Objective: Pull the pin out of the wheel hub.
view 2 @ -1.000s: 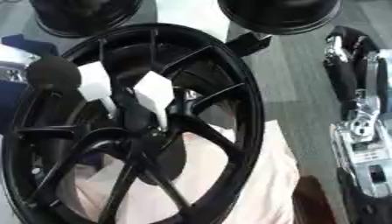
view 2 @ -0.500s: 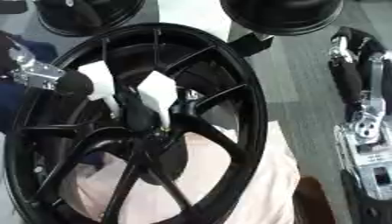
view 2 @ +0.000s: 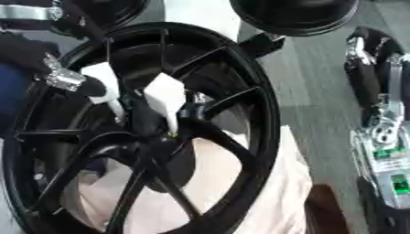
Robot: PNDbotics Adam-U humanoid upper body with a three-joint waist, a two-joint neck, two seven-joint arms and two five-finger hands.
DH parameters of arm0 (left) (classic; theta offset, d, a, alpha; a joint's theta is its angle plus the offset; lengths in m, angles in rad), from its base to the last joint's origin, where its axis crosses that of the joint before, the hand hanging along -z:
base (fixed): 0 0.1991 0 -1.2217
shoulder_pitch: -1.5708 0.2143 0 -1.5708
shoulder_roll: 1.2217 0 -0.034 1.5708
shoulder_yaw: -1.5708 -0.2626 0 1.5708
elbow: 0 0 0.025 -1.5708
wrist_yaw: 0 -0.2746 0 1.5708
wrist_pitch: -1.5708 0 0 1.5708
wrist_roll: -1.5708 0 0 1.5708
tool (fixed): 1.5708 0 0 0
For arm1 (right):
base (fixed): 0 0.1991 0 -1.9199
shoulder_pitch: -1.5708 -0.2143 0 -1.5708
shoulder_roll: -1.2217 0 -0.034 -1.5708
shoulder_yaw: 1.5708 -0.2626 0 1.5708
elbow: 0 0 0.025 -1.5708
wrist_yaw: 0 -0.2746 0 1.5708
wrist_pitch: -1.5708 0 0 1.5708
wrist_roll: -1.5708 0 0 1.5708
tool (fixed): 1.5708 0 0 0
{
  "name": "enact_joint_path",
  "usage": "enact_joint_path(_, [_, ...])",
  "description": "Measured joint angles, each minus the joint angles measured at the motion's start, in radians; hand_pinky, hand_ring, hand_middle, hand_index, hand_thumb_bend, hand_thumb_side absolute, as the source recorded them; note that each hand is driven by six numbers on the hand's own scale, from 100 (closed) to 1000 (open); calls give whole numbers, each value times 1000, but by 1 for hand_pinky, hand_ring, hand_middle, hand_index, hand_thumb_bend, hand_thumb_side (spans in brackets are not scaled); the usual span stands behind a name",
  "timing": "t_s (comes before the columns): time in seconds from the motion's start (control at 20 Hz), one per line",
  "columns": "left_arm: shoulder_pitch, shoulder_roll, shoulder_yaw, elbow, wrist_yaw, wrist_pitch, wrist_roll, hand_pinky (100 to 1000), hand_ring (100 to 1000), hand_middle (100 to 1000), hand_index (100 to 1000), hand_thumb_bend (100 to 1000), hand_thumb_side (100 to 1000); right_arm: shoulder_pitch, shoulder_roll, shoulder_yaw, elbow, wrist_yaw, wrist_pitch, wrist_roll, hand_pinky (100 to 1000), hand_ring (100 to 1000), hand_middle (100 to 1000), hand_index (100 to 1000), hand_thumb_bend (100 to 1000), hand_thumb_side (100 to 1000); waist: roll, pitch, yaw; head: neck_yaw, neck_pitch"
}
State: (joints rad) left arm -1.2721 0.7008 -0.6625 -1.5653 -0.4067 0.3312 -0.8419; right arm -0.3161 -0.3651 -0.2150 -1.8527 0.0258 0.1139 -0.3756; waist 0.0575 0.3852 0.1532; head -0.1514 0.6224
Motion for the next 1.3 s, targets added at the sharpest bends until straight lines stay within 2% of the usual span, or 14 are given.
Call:
enact_joint_path(0.15, [2,-7,-4,16,1,-15,-14,867,837,790,868,696,753,0,0,0,0,0,0,0,809,873,693,760,100,612,0,1,-1,1,0])
enact_joint_path(0.35, [5,-7,-6,30,4,-27,-32,835,786,723,838,615,697,-1,0,0,0,0,1,-2,809,873,693,760,100,613,-1,2,-2,2,0])
enact_joint_path(0.65, [7,-16,-6,44,11,-31,-36,807,749,680,804,463,510,-1,1,0,0,0,2,-3,809,873,693,760,100,613,-1,2,-2,8,0])
enact_joint_path(0.9, [12,-24,-6,56,14,-25,-30,790,725,652,783,395,482,-1,1,0,0,0,2,-3,809,874,693,760,100,614,-1,2,-4,9,0])
enact_joint_path(1.05, [12,-26,-6,60,25,-14,-18,776,703,624,760,353,425,-1,1,0,0,0,2,-3,809,875,693,760,100,615,-1,2,-4,9,0])
enact_joint_path(1.3, [13,-34,-7,63,35,6,2,776,703,624,760,353,425,-1,1,0,0,0,2,-4,809,875,693,760,100,615,-1,2,-5,9,0])
